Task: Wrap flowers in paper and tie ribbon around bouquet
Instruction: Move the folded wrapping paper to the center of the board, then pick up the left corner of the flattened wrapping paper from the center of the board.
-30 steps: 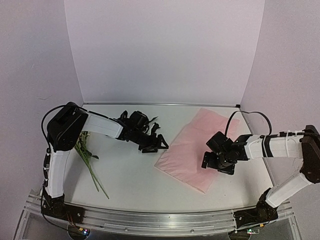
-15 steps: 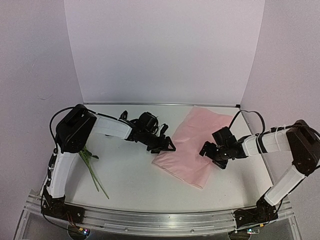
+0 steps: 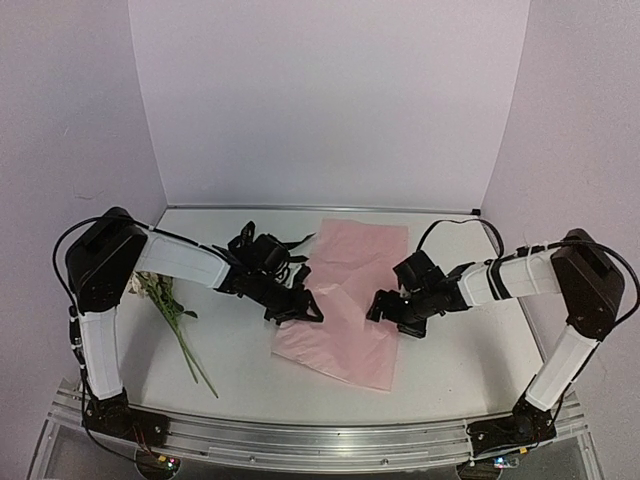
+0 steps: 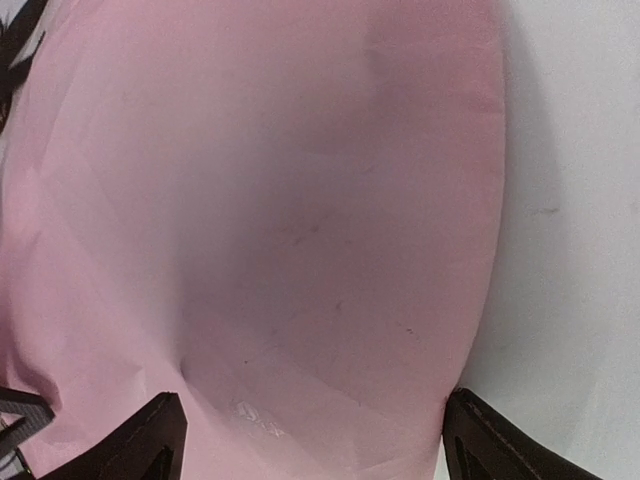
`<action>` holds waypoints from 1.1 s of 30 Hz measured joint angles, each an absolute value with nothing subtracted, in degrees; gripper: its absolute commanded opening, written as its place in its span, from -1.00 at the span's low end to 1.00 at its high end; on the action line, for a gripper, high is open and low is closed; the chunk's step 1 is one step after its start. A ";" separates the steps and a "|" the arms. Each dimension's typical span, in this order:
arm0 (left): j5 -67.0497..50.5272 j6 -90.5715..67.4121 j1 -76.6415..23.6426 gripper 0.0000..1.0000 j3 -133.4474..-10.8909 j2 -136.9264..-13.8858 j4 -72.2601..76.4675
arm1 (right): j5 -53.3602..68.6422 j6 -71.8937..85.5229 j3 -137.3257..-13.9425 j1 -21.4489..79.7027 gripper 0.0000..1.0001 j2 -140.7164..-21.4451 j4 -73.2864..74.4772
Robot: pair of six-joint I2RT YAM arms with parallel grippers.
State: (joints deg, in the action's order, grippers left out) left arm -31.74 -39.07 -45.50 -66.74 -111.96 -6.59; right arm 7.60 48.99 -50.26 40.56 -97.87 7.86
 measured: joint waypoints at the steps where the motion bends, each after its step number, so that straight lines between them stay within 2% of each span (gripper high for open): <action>1: -31.16 -39.13 -45.50 -0.27 -66.06 -110.63 -7.22 | 7.61 48.44 -51.23 41.70 0.87 -98.49 8.75; 6: -28.88 -39.75 -45.50 -0.74 -61.53 -103.36 -7.95 | 5.88 45.39 -56.35 46.73 0.96 -101.51 14.21; 11: -28.76 -42.10 -45.50 -0.97 -58.35 -101.14 -8.00 | 1.50 43.24 -58.34 49.80 0.96 -101.95 19.14; 19: -28.38 -44.47 -45.50 -1.00 -58.04 -99.78 -9.22 | -11.96 38.86 -60.74 55.49 0.96 -95.96 30.27; 24: -28.44 -45.78 -45.50 -1.00 -58.04 -99.16 -9.68 | -18.47 33.40 -67.87 63.86 0.96 -92.81 34.29; 33: -29.38 -48.42 -45.50 -1.00 -57.25 -95.83 -11.02 | -25.82 20.74 -82.71 80.62 0.96 -102.76 37.88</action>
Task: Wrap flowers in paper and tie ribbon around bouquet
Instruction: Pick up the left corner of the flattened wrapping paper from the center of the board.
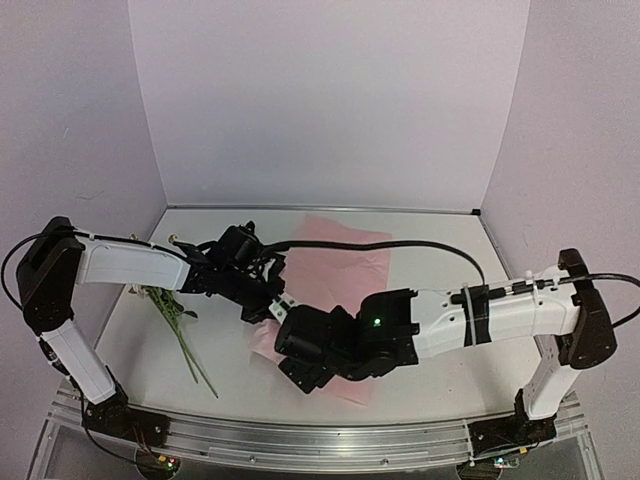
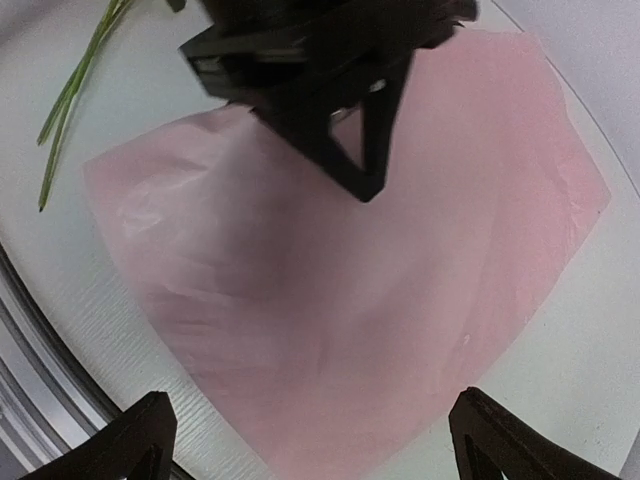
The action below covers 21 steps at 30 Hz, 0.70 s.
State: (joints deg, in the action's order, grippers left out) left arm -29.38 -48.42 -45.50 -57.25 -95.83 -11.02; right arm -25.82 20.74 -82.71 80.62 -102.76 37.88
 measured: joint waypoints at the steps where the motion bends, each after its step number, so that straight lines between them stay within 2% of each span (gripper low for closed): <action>1: -29.55 -48.60 -45.50 -0.99 -57.16 -95.21 -11.04 | -26.00 19.75 -83.49 81.52 0.96 -104.05 38.18; 9: -29.81 -49.84 -45.50 -1.00 -55.19 -92.91 -11.27 | -28.16 13.87 -89.06 84.78 0.96 -111.38 40.76; 21: -29.39 -49.69 -45.50 -1.00 -52.97 -89.31 -14.11 | -29.97 9.67 -88.81 85.77 0.96 -111.83 39.25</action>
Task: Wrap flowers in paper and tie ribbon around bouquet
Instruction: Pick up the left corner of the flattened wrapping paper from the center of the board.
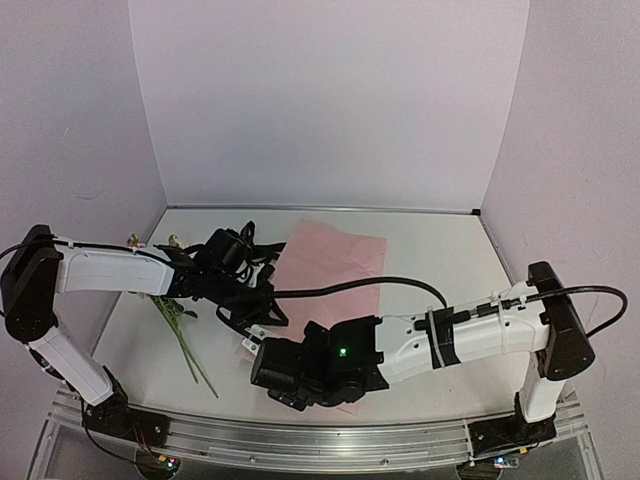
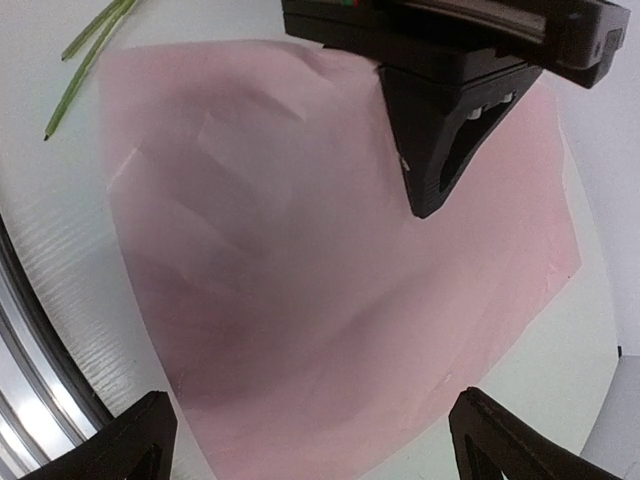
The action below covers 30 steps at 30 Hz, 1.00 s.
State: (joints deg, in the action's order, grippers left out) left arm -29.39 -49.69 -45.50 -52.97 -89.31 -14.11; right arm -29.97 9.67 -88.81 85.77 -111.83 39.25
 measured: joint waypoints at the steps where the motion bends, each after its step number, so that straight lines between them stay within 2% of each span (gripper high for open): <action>1: -29.42 -49.68 -45.50 -1.00 -52.97 -89.11 -14.13 | -30.57 9.32 -88.26 86.07 0.96 -111.92 38.73; 13: -30.19 -50.98 -45.50 -1.00 -52.97 -87.88 -14.15 | -42.92 7.95 -87.40 89.56 0.93 -115.62 34.46; 19: -30.97 -50.96 -45.50 -1.00 -52.81 -86.53 -14.91 | -48.79 7.10 -88.08 89.47 0.52 -117.96 33.84; 23: -31.11 -50.96 -45.50 -0.99 -52.75 -86.00 -15.13 | -51.00 7.10 -88.46 89.41 0.12 -118.19 33.84; 25: -31.22 -50.96 -45.50 -0.97 -52.57 -86.00 -15.09 | -51.68 7.81 -88.53 89.41 -0.01 -118.19 33.65; 27: -31.33 -51.00 -45.50 -0.90 -52.08 -86.00 -15.01 | -51.89 7.79 -88.53 89.41 -0.07 -118.19 33.65; 30: -31.35 -51.08 -45.50 -0.73 -51.50 -86.00 -15.09 | -51.84 8.01 -88.53 89.41 -0.04 -118.19 33.63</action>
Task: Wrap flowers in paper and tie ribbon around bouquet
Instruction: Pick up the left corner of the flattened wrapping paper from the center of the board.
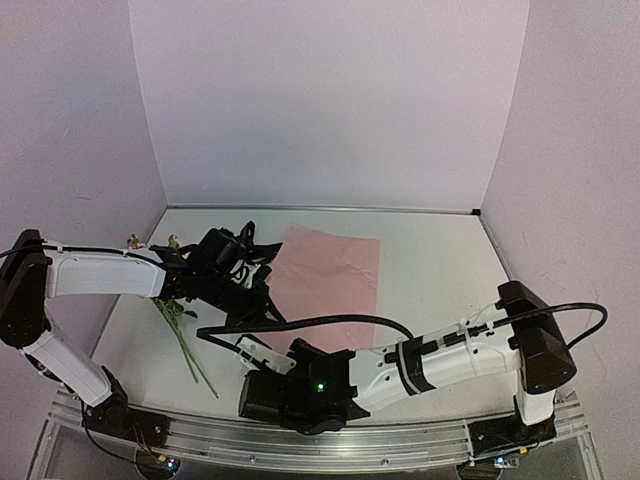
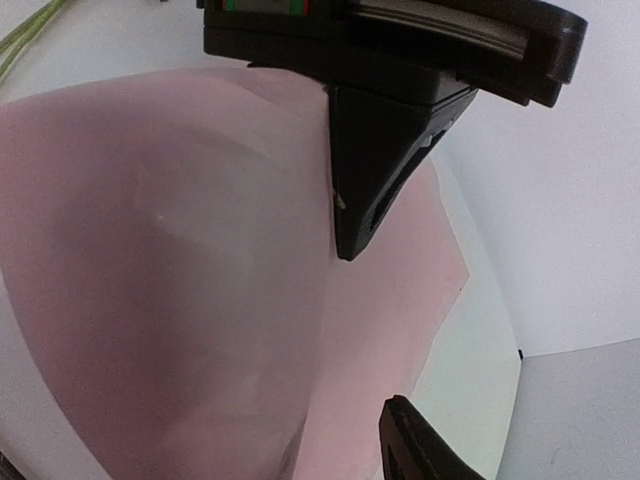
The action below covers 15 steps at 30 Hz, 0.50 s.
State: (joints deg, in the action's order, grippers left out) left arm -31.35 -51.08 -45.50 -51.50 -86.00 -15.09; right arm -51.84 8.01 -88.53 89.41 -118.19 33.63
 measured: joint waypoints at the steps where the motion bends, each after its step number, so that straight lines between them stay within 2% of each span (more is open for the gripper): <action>1: -31.34 -50.96 -45.50 -0.64 -51.37 -86.00 -15.07 | -51.78 8.14 -88.53 89.41 -0.02 -118.19 33.65; 3: -31.35 -51.18 -45.50 -0.50 -51.27 -86.00 -15.06 | -51.47 8.53 -88.52 89.41 -0.03 -118.15 33.63; 4: -31.34 -51.18 -45.50 -0.43 -51.27 -86.00 -15.07 | -51.29 8.76 -88.49 89.41 -0.13 -118.13 33.63; 7: -31.31 -51.18 -45.50 -0.28 -51.27 -86.00 -15.05 | -50.20 9.54 -88.44 89.41 -0.69 -117.91 33.63; 10: -31.31 -51.07 -45.50 -0.20 -51.26 -86.00 -15.03 | -49.10 10.51 -88.40 89.26 -0.97 -117.78 33.53; 13: -31.25 -51.04 -45.50 -0.12 -51.16 -85.95 -14.99 | -48.23 11.83 -88.36 88.89 -1.00 -117.78 33.45; 15: -31.03 -51.08 -45.50 0.01 -50.62 -85.64 -14.84 | -47.62 13.02 -88.29 88.53 -1.00 -117.73 33.43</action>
State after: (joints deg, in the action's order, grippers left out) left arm -31.03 -51.08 -45.50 -50.62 -85.64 -14.84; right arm -47.62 13.02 -88.29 88.53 -117.73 33.43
